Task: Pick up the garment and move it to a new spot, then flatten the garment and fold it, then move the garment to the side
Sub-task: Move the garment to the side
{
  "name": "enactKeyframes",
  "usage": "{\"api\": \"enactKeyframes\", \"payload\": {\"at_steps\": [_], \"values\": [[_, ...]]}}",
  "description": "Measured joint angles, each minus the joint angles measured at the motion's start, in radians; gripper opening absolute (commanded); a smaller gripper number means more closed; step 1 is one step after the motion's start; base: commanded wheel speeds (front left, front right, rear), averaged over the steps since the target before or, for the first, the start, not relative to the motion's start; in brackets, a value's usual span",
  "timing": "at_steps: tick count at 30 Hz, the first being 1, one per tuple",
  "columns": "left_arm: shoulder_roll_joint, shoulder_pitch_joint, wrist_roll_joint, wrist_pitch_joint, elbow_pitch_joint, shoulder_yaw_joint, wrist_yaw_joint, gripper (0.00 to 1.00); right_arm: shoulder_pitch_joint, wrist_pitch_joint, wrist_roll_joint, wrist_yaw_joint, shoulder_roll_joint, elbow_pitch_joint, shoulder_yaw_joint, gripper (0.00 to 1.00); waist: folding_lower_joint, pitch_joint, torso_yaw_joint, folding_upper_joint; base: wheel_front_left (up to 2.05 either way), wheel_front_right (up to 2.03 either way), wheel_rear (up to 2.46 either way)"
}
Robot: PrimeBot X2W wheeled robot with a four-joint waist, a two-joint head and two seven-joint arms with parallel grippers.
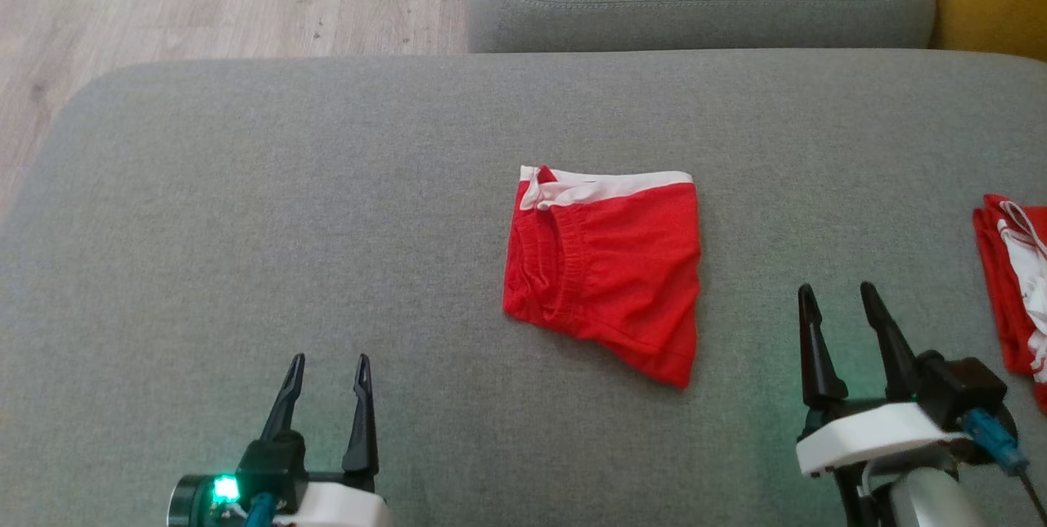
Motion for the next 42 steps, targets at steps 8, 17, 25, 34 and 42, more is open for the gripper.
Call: {"api": "enactKeyframes", "payload": {"at_steps": [8, 17, 25, 34, 42], "values": [[0.000, 0.000, -0.001, 0.000, -0.006, -0.001, 0.000, 1.00, -0.004, 0.000, 0.027, 0.000, 0.004, 0.059, 0.002, 1.00, 0.0001, 0.007, 0.002, 0.0000, 0.00, 0.00, 0.00], [0.000, -0.016, -0.022, 0.000, -0.006, -0.047, 0.001, 1.00, -0.171, 0.000, 0.116, 0.000, 0.003, 0.238, 0.095, 1.00, 0.0001, 0.065, 0.044, 0.0000, 0.00, 0.00, 0.00], [0.000, -0.052, -0.043, 0.000, -0.001, -0.084, 0.003, 1.00, -0.344, 0.035, 0.107, 0.000, 0.002, 0.506, 0.111, 1.00, 0.0002, 0.129, 0.119, 0.0000, 0.00, 0.00, 0.00], [0.000, -0.065, -0.047, 0.000, 0.002, -0.089, 0.010, 1.00, -0.409, 0.003, 0.071, 0.000, 0.004, 0.598, 0.086, 0.00, 0.0002, 0.147, 0.088, 0.0000, 0.00, 0.00, 0.00], [0.000, -0.077, -0.047, 0.000, 0.001, -0.103, -0.018, 1.00, -0.361, 0.003, 0.069, 0.000, 0.002, 0.527, 0.091, 0.00, 0.0001, 0.129, -0.095, 0.0000, 0.00, 0.00, 0.00]]}}
